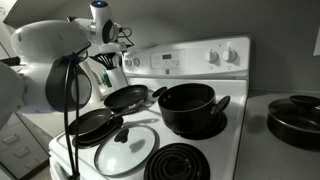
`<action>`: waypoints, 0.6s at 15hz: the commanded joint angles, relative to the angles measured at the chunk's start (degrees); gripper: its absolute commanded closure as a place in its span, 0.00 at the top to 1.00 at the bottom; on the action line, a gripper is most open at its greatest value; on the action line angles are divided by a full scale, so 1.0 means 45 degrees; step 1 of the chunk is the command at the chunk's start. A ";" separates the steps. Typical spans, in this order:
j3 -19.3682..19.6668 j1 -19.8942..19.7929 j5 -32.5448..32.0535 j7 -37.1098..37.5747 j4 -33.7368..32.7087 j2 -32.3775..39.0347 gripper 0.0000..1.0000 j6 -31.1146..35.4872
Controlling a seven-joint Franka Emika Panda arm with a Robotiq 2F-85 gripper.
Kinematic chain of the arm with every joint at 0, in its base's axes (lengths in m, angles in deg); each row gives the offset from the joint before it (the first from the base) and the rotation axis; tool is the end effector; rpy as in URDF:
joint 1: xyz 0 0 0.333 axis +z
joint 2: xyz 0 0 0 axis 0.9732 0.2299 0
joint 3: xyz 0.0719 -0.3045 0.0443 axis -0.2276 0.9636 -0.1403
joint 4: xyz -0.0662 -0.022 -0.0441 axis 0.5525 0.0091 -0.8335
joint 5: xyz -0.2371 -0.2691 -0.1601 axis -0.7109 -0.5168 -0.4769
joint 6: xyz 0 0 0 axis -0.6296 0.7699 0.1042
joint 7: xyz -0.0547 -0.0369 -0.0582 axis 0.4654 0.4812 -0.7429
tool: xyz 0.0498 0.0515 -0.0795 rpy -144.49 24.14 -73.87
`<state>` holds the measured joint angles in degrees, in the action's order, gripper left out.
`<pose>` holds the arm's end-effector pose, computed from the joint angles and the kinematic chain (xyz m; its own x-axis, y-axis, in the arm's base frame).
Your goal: Turn on the stove
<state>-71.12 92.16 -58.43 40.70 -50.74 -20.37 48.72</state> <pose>0.7790 0.2802 0.5082 0.5939 0.4003 0.6979 0.6154 -0.7848 -0.0735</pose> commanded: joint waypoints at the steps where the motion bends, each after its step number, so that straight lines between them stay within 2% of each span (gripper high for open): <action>1: -0.0003 -0.0093 0.0013 0.0046 0.0302 -0.0049 1.00 -0.0123; 3: -0.0012 -0.0116 0.0015 0.0007 0.0315 0.0005 1.00 -0.0117; 4: 0.0130 0.0067 0.0061 0.0034 -0.1061 0.0758 1.00 -0.0675; 5: -0.0045 -0.0135 0.0050 -0.0020 0.0255 0.0053 1.00 -0.0033; 9: -0.0102 -0.0145 0.0091 -0.0109 0.0250 0.0092 1.00 0.0098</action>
<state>-71.12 91.99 -58.41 40.78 -50.90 -19.42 48.30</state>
